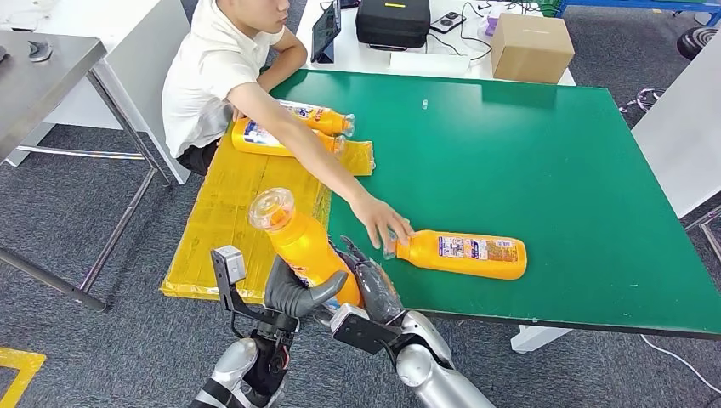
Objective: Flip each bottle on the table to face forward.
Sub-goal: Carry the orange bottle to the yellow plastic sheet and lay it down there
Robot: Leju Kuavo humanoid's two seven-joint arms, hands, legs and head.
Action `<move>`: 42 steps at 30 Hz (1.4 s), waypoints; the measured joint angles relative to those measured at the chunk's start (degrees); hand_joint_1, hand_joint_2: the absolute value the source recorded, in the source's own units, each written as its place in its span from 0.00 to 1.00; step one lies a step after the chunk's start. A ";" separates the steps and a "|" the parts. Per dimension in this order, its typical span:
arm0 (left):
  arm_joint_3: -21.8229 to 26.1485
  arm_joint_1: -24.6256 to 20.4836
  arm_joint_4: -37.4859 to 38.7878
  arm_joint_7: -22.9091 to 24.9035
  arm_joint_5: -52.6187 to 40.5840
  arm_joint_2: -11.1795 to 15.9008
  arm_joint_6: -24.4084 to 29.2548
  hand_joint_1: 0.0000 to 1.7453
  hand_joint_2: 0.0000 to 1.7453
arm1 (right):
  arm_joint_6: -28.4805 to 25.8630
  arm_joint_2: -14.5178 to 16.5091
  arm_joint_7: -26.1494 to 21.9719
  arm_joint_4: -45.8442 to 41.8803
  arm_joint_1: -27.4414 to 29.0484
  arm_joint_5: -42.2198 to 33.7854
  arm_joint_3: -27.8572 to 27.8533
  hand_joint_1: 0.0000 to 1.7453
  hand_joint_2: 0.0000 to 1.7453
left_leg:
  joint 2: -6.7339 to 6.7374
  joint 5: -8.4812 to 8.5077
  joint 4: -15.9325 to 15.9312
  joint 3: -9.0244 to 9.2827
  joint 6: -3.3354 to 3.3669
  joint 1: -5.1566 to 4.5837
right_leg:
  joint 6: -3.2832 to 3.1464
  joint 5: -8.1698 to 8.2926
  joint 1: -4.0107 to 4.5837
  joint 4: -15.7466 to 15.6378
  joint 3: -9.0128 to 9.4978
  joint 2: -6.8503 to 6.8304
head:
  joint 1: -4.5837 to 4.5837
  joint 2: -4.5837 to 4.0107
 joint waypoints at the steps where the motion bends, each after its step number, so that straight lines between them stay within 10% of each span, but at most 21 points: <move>1: 0.10 -0.08 0.00 0.13 0.59 -0.02 0.41 1.00 1.00 | -1.47 0.11 -0.01 0.09 0.00 0.86 0.08 0.00 0.25 | 0.00 0.00 0.00 0.00 0.00 0.00 | 0.00 0.00 0.00 0.00 0.00 0.00 | 0.01 0.00; 2: 0.29 -0.21 0.00 0.33 1.36 -0.07 0.94 1.00 1.00 | -3.34 0.27 -0.02 0.20 0.00 1.90 0.19 0.00 0.00 | 0.00 0.00 0.00 0.00 0.00 0.00 | 0.00 0.00 0.00 0.00 0.00 0.00 | 0.00 0.00; 10: 3.53 -4.58 1.89 -2.32 -1.84 -0.60 16.38 1.00 1.00 | -23.18 4.32 -4.19 -2.65 3.50 21.51 -3.09 0.00 0.00 | -0.02 0.04 0.00 -0.01 -0.04 0.04 | -0.02 0.01 0.05 0.03 -0.04 -0.03 | 0.03 0.00; 26: 10.55 -12.07 7.90 -9.16 -12.58 0.17 33.42 0.82 1.00 | -23.96 11.36 -6.67 -29.38 14.01 28.17 -17.04 0.00 0.00 | -0.07 0.07 0.00 -0.08 -0.08 0.07 | -0.04 -0.01 0.09 0.03 -0.05 -0.11 | 0.03 0.00; 29: 10.74 -12.93 9.62 -9.09 -17.96 0.38 33.52 0.52 1.00 | -23.96 11.44 -6.67 -30.09 14.36 26.59 -17.40 0.00 0.00 | -0.08 0.07 0.00 -0.08 -0.09 0.08 | -0.04 -0.01 0.09 0.03 -0.06 -0.12 | 0.02 0.00; 33: 8.50 -16.45 15.83 -3.23 -38.29 2.03 33.12 1.00 1.00 | -23.96 11.39 -6.68 -30.17 14.61 23.15 -17.56 0.00 0.00 | -0.09 0.08 0.00 -0.08 -0.10 0.08 | -0.05 -0.01 0.10 0.03 -0.06 -0.12 | 0.02 0.00; 42: -1.41 -24.22 28.93 11.67 -67.46 6.23 22.03 1.00 1.00 | -23.96 10.52 -6.69 -28.86 14.60 14.70 -15.68 0.00 0.00 | -0.06 0.10 0.00 -0.08 -0.12 0.08 | -0.04 0.01 0.09 0.05 -0.06 -0.10 | 0.03 0.00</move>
